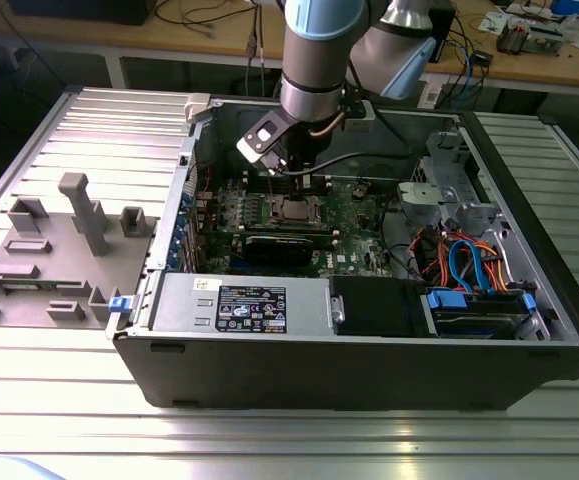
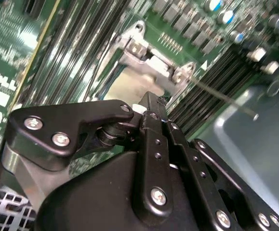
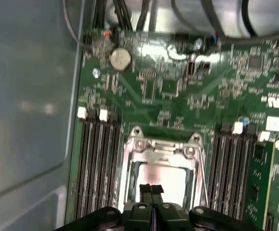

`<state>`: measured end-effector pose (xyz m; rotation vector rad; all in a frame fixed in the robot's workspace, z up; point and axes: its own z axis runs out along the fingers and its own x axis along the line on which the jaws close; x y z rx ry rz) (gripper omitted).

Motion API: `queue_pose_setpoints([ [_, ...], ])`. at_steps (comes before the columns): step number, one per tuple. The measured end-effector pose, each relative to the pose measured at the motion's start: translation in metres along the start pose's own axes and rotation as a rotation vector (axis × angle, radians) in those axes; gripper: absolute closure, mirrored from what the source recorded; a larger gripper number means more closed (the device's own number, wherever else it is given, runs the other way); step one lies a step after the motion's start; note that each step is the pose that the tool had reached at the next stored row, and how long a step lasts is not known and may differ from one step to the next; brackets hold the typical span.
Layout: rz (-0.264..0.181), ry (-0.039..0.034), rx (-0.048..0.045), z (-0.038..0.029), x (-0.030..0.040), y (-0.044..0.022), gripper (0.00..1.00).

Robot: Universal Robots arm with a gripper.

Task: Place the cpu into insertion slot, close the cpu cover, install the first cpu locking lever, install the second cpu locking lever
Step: 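Close the cpu cover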

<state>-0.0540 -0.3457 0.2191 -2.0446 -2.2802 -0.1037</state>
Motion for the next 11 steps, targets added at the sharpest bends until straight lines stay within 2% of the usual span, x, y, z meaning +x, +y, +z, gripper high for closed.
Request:
queue_pose_setpoints([
  [2, 0.000, 0.0002, 0.0001, 0.0009, 0.0006, -0.0060, 0.89],
  [4, 0.000, 0.0000, 0.0003, 0.0018, 0.0009, -0.0094, 0.89],
  [11, 0.000, 0.0004, 0.0004, 0.0090, 0.0006, -0.0139, 0.89],
])
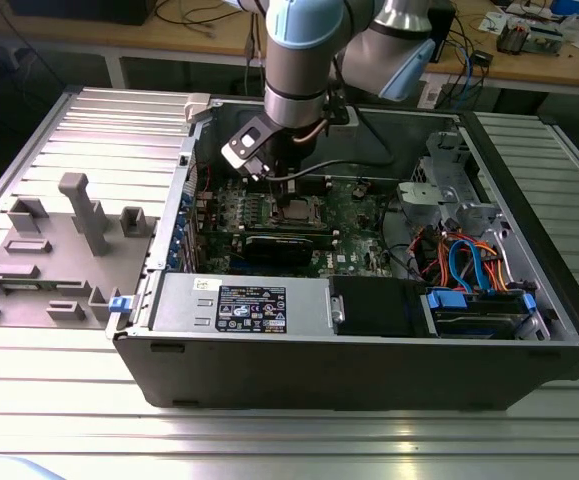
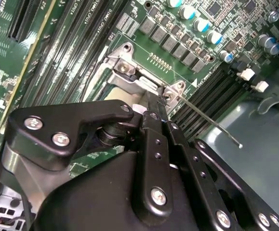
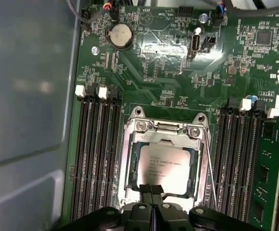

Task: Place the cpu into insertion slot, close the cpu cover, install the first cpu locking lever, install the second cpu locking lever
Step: 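Close the cpu cover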

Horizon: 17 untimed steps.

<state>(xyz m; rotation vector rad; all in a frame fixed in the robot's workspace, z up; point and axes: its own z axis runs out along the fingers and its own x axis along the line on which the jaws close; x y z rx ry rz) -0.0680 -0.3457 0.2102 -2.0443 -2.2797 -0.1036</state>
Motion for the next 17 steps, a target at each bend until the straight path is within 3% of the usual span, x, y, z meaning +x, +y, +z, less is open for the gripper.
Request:
queue_pose_setpoints([
  [4, 0.000, -0.0007, 0.0013, 0.0061, -0.0006, -0.0014, 0.89],
  [7, 0.000, 0.0000, 0.0010, 0.0071, -0.0006, -0.0015, 0.89],
  [17, 0.000, 0.0003, 0.0015, -0.0007, 0.0000, 0.0005, 0.89],
])
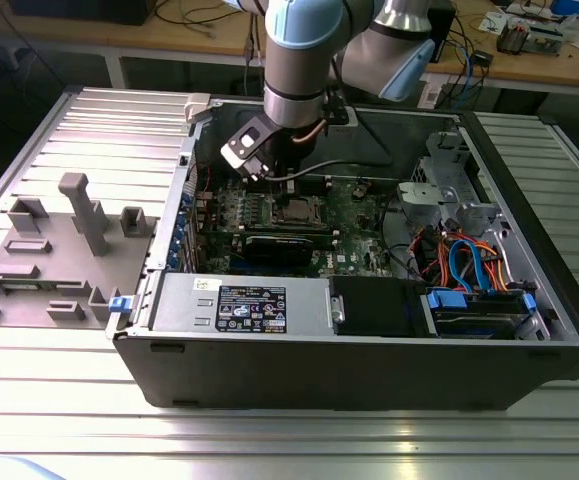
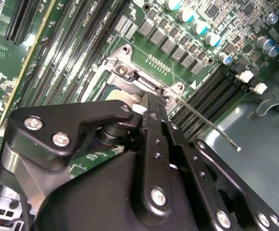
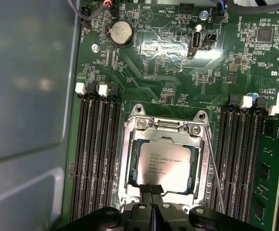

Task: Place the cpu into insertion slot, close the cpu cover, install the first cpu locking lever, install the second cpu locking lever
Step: 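Close the cpu cover, then install the first cpu locking lever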

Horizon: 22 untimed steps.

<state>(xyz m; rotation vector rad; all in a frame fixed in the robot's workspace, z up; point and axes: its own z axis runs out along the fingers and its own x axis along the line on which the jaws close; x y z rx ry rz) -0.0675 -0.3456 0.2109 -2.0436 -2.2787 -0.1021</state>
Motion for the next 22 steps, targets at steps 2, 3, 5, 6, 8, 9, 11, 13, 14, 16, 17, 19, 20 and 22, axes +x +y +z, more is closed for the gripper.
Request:
queue_pose_setpoints([
  [2, 0.000, 0.0001, 0.0018, -0.0001, -0.0007, 0.0060, 0.89],
  [3, 0.000, -0.0002, 0.0022, -0.0001, -0.0012, 0.0115, 0.89],
  [5, 0.000, -0.0004, 0.0024, -0.0001, -0.0016, 0.0139, 0.89],
  [6, 0.000, -0.0004, 0.0025, -0.0002, -0.0017, 0.0143, 0.89],
  [8, 0.000, -0.0004, 0.0026, -0.0002, -0.0023, 0.0149, 0.89],
  [9, 0.000, -0.0005, 0.0026, -0.0003, -0.0030, 0.0150, 0.89],
  [11, 0.000, -0.0004, 0.0029, -0.0006, -0.0056, 0.0149, 0.89],
  [13, 0.000, -0.0003, 0.0031, -0.0006, -0.0068, 0.0152, 0.89],
  [14, 0.000, -0.0004, 0.0033, -0.0006, -0.0070, 0.0157, 0.89],
  [16, 0.000, -0.0005, 0.0034, -0.0007, -0.0071, 0.0162, 0.89],
  [17, 0.000, -0.0004, 0.0033, -0.0006, -0.0070, 0.0163, 0.89],
  [19, 0.000, -0.0004, 0.0033, -0.0006, -0.0070, 0.0164, 0.89],
  [20, 0.000, -0.0004, 0.0033, -0.0006, -0.0071, 0.0166, 0.89],
  [22, 0.000, -0.0004, 0.0033, -0.0007, -0.0070, 0.0166, 0.89],
])
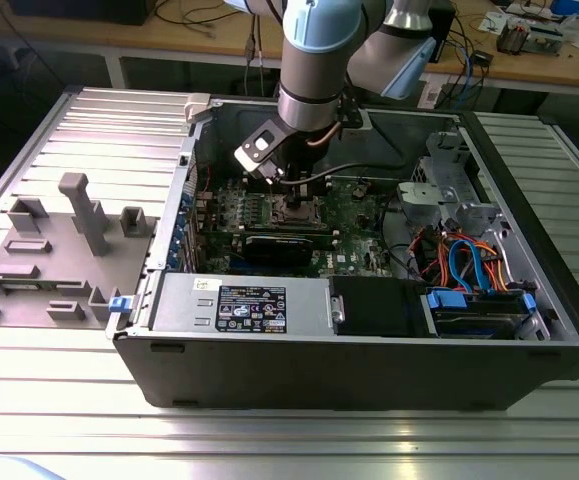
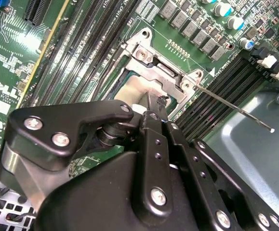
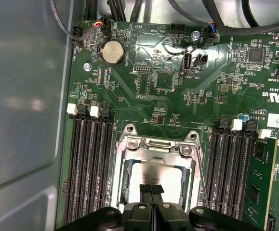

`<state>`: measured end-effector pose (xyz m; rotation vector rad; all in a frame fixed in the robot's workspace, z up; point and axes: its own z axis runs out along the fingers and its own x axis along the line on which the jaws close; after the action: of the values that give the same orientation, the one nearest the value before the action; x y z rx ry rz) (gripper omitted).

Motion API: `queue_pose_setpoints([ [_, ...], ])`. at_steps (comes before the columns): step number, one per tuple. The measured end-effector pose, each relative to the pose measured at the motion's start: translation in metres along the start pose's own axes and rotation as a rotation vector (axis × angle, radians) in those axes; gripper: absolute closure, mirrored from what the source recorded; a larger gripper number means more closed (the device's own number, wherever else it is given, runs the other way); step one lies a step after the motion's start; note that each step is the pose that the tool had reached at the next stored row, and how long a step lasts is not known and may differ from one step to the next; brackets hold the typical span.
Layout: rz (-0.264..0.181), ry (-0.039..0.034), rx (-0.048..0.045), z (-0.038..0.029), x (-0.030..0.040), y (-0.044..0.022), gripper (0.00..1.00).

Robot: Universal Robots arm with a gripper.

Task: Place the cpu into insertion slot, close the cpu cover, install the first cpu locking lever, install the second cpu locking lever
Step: 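Install the first cpu locking lever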

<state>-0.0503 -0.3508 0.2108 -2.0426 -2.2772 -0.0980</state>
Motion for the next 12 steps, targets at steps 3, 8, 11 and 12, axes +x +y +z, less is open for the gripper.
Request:
queue_pose_setpoints([
  [3, 0.000, 0.0000, 0.0000, -0.0014, 0.0001, 0.0000, 0.89],
  [8, 0.000, 0.0001, 0.0000, -0.0030, 0.0003, 0.0000, 0.89],
  [11, 0.000, -0.0001, 0.0000, -0.0043, 0.0004, -0.0001, 0.89],
  [12, 0.000, 0.0000, 0.0000, -0.0045, 0.0004, -0.0001, 0.89],
])
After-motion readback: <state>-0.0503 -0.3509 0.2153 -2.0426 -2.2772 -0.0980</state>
